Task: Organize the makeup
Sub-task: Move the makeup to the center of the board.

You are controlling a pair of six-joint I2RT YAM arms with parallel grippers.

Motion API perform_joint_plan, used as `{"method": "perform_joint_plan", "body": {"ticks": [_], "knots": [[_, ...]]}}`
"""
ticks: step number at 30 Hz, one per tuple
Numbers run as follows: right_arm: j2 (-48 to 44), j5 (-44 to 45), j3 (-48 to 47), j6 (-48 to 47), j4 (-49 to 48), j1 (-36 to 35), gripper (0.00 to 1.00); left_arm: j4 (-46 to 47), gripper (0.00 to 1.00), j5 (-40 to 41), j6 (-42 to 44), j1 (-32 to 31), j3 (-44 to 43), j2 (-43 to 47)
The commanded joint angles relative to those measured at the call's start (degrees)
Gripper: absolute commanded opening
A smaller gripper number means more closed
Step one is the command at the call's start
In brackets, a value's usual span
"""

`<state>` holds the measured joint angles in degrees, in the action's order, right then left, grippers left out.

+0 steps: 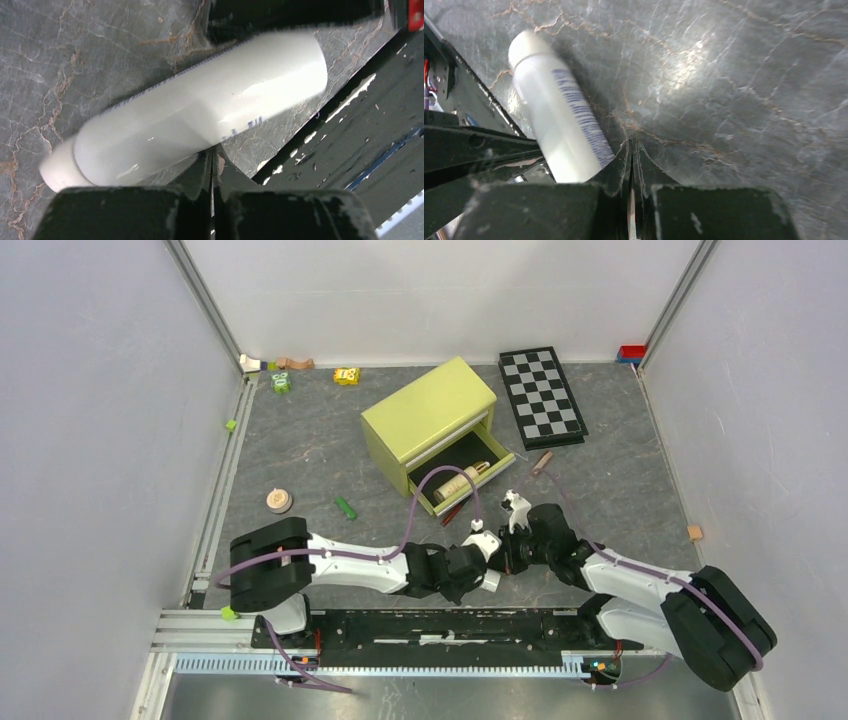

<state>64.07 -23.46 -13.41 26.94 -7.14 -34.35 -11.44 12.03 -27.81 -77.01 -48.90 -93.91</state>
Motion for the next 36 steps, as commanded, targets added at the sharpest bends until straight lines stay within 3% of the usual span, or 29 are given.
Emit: {"method": "perform_joint_plan", "body": {"ticks": [1,13,22,36], "knots": [[-1.6,-0.9,3.7,2.8,1.3,-2.7,0.04,-2.6,0.02,3.0,-0.1,-0.1,-2.0,-3.8],[-4.8,-0.1,7.4,10.0,-3.1,-7.7,0.04,-2.4,0.02,2.8,3.2,-0.1,-6.3,-6.3],[-8.7,15.6,4.0,9.1,11.2,-7.8,0.07,-2.4,0.02,5.8,0.5,1.0,-1.7,-3.2],[-10.6,16.5,2.8,8.5,16.9,-7.8,0.08,-0.7,0.02,6.6,-3.6,3.9,2.1,-1.3]]}}
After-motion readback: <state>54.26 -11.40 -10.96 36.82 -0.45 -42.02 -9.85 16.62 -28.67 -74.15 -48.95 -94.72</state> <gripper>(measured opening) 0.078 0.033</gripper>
